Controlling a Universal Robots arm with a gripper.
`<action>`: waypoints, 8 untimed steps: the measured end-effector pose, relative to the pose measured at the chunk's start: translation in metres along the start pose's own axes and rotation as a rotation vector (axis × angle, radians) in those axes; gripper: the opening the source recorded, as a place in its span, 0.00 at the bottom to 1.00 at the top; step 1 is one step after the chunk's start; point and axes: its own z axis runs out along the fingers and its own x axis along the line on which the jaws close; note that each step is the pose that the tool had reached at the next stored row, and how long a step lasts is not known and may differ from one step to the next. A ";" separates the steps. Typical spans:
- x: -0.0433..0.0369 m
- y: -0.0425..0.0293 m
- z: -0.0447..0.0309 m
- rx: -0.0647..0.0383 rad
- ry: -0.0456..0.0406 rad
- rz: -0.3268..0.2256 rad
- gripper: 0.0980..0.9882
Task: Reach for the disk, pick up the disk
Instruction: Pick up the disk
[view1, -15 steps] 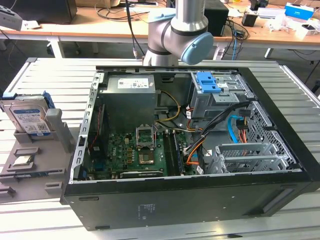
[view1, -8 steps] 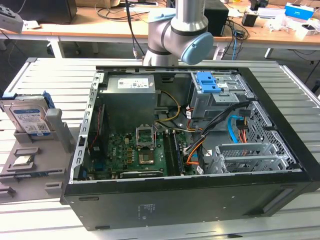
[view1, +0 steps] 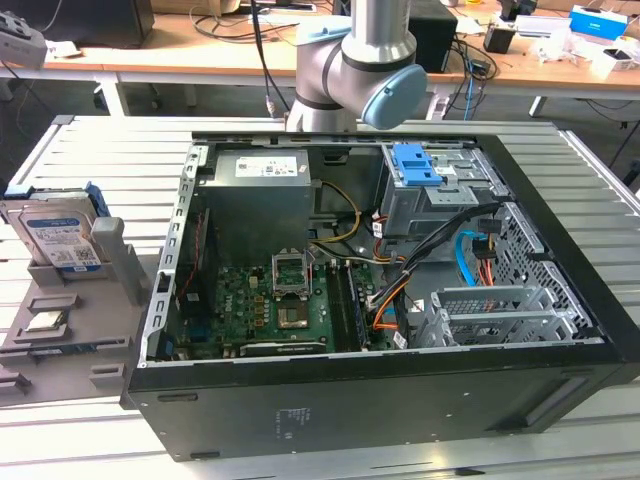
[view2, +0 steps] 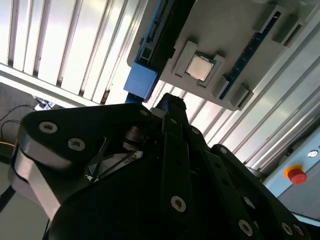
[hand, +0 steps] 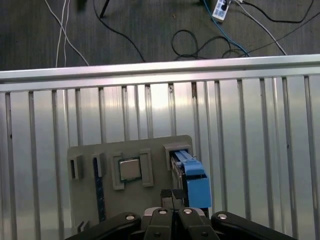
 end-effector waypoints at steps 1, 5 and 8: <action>0.0000 0.0000 0.0000 0.000 0.0000 0.001 0.01; 0.0000 0.0000 0.0001 0.000 -0.0004 0.013 0.01; 0.0000 0.0000 0.0001 0.000 -0.0004 0.013 0.01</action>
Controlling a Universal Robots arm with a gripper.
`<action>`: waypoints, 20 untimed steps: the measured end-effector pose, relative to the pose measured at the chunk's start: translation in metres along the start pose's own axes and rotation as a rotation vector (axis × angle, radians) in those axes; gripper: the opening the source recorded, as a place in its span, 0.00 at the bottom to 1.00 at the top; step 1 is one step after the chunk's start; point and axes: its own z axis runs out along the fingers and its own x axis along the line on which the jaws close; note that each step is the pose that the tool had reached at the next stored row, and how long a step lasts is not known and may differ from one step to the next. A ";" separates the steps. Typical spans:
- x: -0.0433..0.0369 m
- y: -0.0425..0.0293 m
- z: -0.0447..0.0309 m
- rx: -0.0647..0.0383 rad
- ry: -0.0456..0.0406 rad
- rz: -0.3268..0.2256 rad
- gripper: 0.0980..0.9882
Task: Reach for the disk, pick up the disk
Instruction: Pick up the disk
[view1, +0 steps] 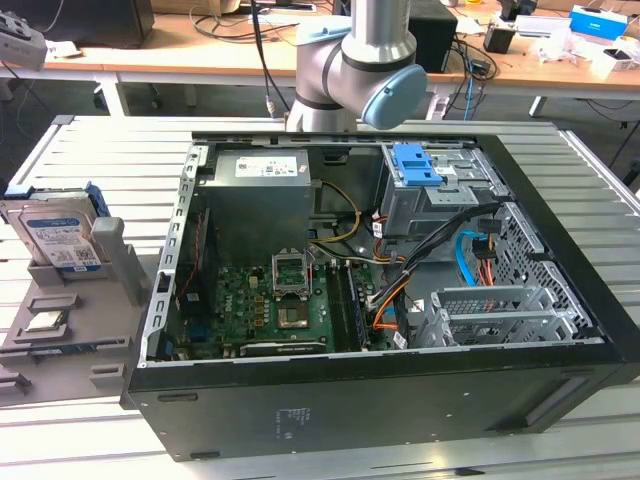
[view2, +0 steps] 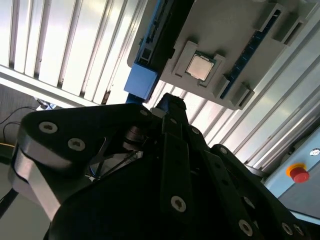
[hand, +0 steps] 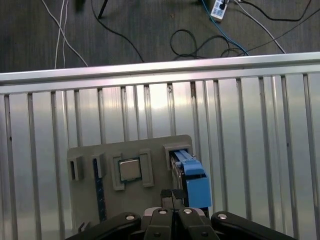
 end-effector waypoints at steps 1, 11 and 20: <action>0.0000 0.0000 0.0000 0.000 0.0000 0.000 0.01; -0.0120 0.0005 0.0000 0.000 0.0009 0.002 0.43; -0.0207 0.0009 0.0018 0.000 0.0016 -0.004 0.43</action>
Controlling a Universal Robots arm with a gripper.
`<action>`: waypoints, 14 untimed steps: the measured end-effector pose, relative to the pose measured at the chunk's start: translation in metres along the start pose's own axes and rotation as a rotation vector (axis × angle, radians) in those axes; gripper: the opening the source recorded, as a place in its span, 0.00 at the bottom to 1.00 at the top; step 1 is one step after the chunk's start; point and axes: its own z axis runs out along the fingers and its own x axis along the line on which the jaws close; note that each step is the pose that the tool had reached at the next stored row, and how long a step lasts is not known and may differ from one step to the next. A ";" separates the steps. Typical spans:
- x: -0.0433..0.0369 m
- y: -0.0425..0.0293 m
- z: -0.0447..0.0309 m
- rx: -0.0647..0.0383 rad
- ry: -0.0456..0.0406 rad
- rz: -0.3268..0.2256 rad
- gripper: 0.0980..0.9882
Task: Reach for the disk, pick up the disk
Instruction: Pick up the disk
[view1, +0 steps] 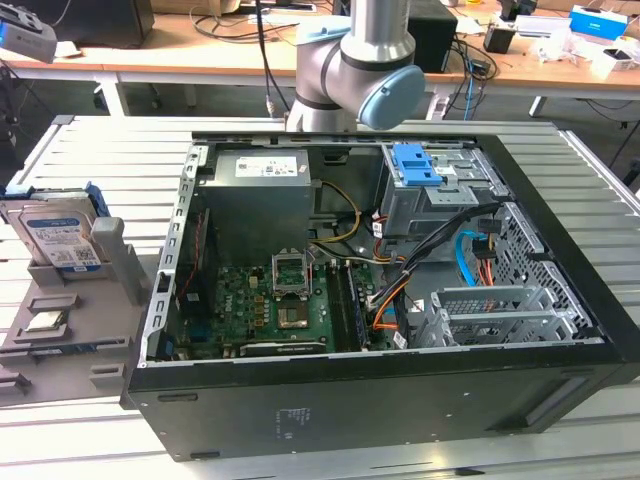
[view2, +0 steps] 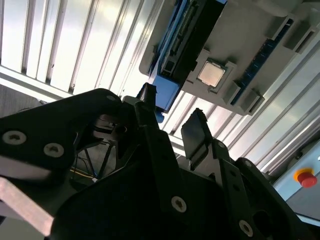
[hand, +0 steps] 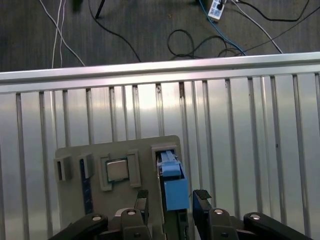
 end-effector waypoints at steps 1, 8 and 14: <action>0.0000 -0.0001 0.0009 0.000 0.0000 0.000 0.43; 0.0000 -0.0003 0.0079 0.000 0.0001 0.000 0.43; 0.0000 -0.0007 0.0180 0.000 0.0002 -0.003 0.43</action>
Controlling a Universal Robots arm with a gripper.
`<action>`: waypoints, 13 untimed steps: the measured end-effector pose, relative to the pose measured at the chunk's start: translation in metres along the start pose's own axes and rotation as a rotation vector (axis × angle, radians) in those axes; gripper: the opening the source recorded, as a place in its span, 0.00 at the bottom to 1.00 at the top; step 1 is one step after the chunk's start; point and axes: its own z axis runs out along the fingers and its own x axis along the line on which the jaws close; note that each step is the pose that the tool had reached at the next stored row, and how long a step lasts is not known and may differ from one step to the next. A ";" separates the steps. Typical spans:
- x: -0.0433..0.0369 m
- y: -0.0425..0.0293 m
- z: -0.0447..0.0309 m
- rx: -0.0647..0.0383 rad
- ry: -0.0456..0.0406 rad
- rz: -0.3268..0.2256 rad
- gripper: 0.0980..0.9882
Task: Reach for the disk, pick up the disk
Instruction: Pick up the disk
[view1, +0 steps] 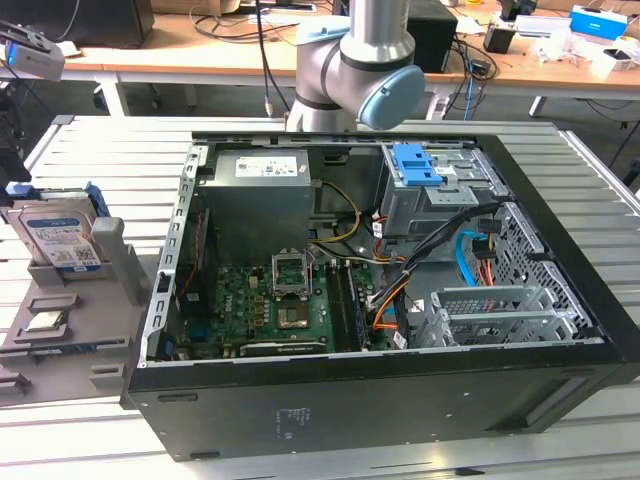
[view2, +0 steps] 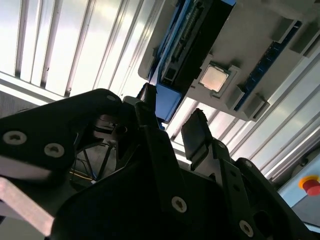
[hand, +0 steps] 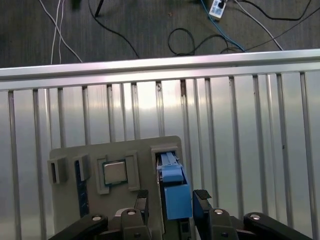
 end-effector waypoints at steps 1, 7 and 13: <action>0.0000 0.0000 0.0007 0.000 0.0000 0.000 0.43; -0.0027 -0.0013 0.0053 0.000 0.0011 -0.018 0.43; -0.0057 -0.0028 0.0128 0.000 0.0020 -0.037 0.43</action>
